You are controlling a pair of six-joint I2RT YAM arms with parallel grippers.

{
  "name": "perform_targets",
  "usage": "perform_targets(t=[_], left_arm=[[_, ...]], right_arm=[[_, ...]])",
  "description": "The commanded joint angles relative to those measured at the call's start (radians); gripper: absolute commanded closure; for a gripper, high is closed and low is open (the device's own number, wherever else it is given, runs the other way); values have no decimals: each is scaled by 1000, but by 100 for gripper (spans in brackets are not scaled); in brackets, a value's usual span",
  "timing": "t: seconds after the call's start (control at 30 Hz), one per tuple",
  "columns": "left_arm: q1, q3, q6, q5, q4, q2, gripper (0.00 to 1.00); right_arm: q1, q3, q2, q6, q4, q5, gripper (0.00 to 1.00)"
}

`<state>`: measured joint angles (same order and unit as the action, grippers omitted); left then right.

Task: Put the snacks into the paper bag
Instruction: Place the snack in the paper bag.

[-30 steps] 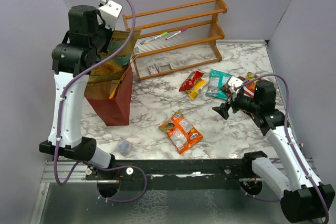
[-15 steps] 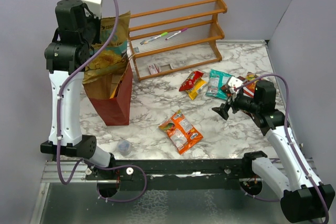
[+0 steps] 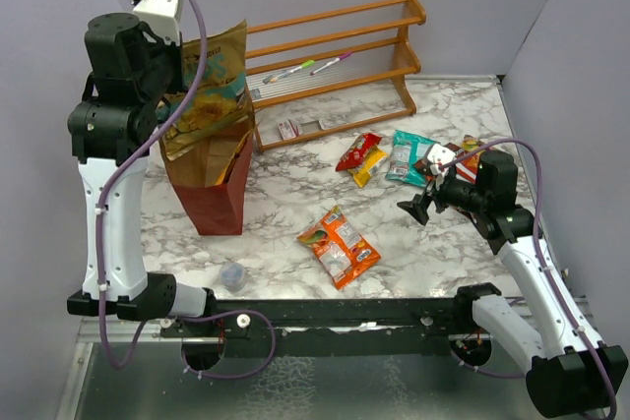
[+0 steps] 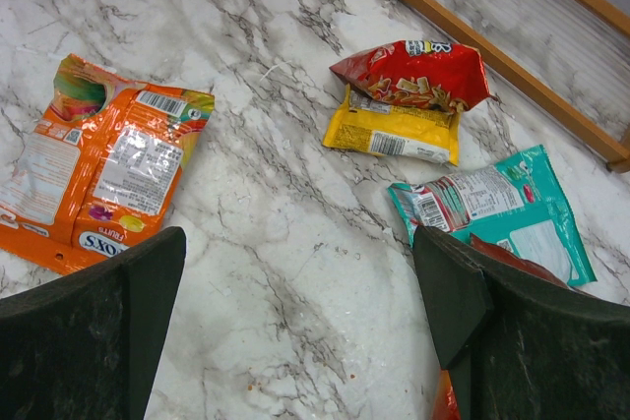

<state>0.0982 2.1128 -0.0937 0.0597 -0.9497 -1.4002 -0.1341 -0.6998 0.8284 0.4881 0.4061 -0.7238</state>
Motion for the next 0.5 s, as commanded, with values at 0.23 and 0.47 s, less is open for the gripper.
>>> perform_targets(t=[0.23,0.47], left_arm=[[-8,-210,56,-10,150,129,100],[-8,-339,8,64,208,189,100]], right_arm=[[4,-18,-8,11,14,-17,0],[4,-18,-6,11,12,-20,0]])
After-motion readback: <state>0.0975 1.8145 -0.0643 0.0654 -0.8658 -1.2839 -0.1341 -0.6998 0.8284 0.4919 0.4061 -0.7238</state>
